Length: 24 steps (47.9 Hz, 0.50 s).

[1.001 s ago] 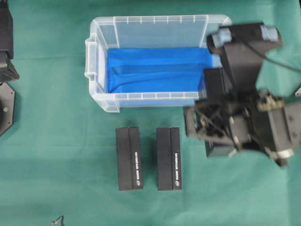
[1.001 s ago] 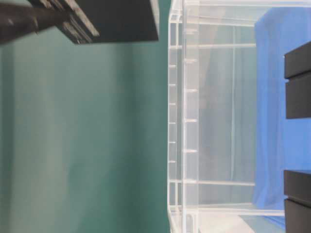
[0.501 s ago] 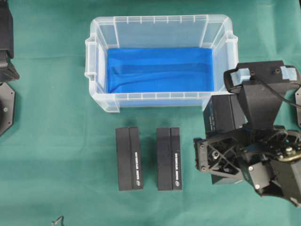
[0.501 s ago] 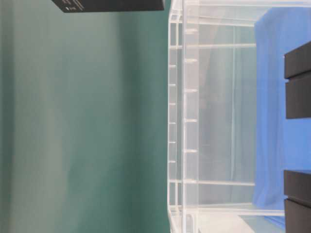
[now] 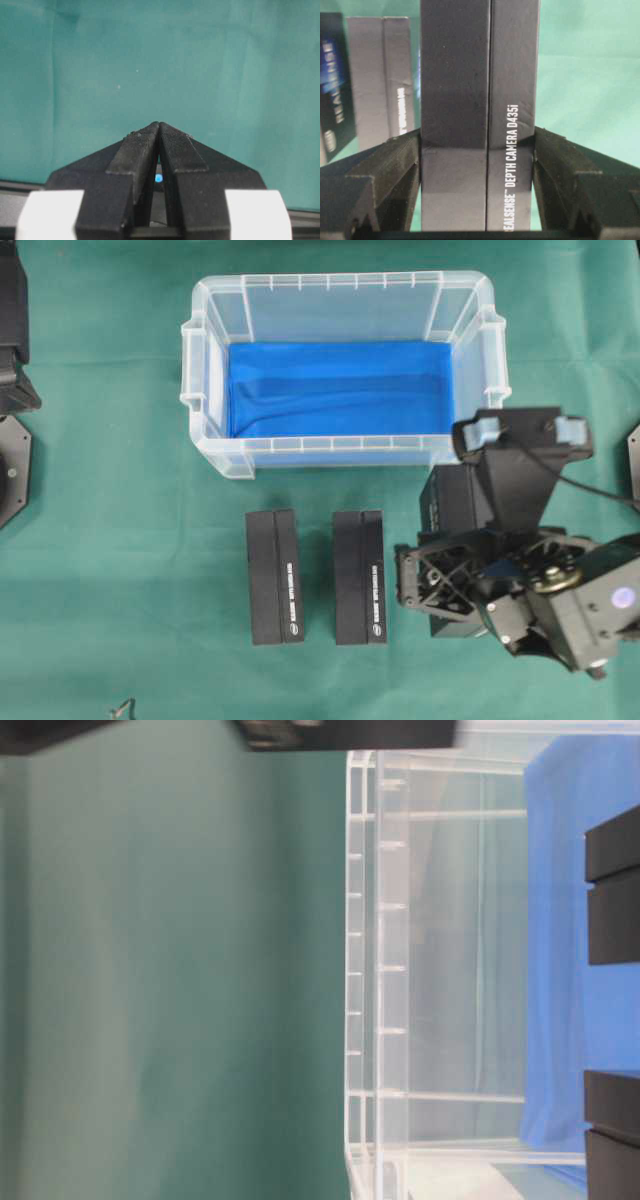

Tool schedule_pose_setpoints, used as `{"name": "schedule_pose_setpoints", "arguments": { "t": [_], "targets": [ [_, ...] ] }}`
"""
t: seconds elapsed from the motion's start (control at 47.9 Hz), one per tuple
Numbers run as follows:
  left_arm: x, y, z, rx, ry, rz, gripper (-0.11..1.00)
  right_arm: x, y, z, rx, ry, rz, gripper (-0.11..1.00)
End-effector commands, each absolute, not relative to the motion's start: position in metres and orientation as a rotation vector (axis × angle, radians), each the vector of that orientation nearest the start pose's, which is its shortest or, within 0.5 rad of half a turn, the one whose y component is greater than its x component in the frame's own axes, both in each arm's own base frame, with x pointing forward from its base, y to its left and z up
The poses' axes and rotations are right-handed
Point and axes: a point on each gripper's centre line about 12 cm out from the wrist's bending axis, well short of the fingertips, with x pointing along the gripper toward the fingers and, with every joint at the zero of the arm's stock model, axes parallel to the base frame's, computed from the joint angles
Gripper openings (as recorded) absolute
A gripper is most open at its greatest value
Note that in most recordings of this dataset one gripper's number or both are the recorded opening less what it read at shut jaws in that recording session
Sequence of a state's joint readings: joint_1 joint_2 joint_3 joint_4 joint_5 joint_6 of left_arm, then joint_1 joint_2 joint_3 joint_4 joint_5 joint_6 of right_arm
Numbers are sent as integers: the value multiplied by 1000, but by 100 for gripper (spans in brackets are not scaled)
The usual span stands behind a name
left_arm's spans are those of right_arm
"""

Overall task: Take the box out of the case with the right arm.
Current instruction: 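Carry the box over the front wall and lower it right of the others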

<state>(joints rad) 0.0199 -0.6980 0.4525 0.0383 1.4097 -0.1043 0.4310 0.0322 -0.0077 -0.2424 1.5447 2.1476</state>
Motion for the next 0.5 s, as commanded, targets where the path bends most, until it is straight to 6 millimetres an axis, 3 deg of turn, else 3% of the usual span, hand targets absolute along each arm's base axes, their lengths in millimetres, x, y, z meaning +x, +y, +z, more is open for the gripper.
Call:
{"name": "schedule_pose_setpoints", "arguments": {
  "t": [0.0,0.334,0.48],
  "targets": [
    [192,9,368,-76,1131,110,0,346,130,295,1241,897,-1279,64],
    [192,9,368,-75,1133,109,0,337,133,226,1299,942,-1281,64],
    [192,9,368,-74,1132,108,0,339,132,209,1337,942,-1242,64]
  ]
}}
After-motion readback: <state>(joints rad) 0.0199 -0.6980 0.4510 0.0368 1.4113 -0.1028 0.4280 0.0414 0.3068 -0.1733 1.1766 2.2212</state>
